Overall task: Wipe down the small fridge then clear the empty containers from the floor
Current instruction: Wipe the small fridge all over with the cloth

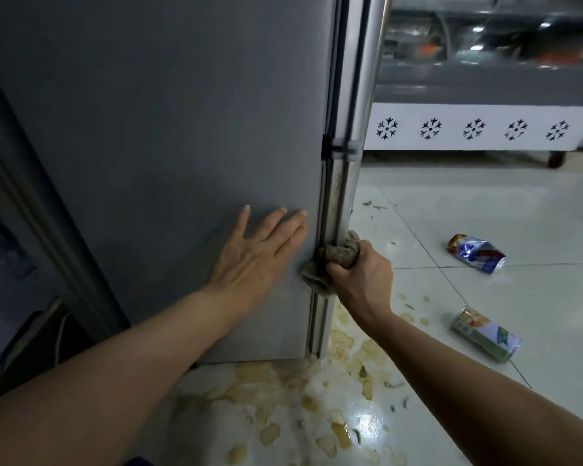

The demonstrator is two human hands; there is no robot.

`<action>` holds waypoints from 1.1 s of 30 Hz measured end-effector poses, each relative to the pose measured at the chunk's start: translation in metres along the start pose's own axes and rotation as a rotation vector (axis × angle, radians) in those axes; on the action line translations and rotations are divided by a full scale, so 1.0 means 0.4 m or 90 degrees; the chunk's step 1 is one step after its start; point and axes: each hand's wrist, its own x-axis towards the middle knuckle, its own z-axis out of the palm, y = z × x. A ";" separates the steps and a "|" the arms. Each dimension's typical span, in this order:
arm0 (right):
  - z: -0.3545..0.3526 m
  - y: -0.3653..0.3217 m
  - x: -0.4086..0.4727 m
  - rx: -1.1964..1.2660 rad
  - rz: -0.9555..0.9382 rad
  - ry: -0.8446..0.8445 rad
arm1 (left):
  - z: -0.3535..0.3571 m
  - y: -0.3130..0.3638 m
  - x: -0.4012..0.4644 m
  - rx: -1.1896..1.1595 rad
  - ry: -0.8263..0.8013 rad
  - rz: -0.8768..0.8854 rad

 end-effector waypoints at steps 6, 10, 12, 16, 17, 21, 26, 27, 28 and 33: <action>-0.085 -0.128 0.060 -0.004 -0.043 0.045 | -0.108 -0.027 0.018 -0.043 0.027 -0.042; -0.133 -0.207 0.103 -0.013 -0.049 0.095 | -0.180 -0.050 0.024 -0.069 0.058 -0.065; -0.152 -0.240 0.122 -0.032 -0.040 0.106 | -0.216 -0.062 0.032 -0.071 0.065 -0.067; -0.175 -0.271 0.125 -0.037 -0.028 0.096 | -0.288 -0.084 0.058 -0.070 0.067 -0.067; -0.178 -0.275 0.124 -0.032 -0.028 0.097 | -0.302 -0.089 0.064 -0.072 0.063 -0.068; -0.193 -0.315 0.132 -0.010 -0.021 0.106 | -0.331 -0.104 0.073 -0.069 0.058 -0.054; -0.230 -0.387 0.160 0.006 -0.007 0.121 | -0.387 -0.135 0.087 -0.059 0.143 -0.052; -0.240 -0.403 0.171 0.010 -0.007 0.123 | -0.405 -0.143 0.096 -0.059 0.169 -0.050; -0.252 -0.419 0.181 0.010 -0.009 0.126 | -0.425 -0.149 0.106 -0.057 0.194 -0.048; -0.314 -0.498 0.226 0.018 -0.073 0.156 | -0.504 -0.170 0.169 -0.073 0.300 -0.078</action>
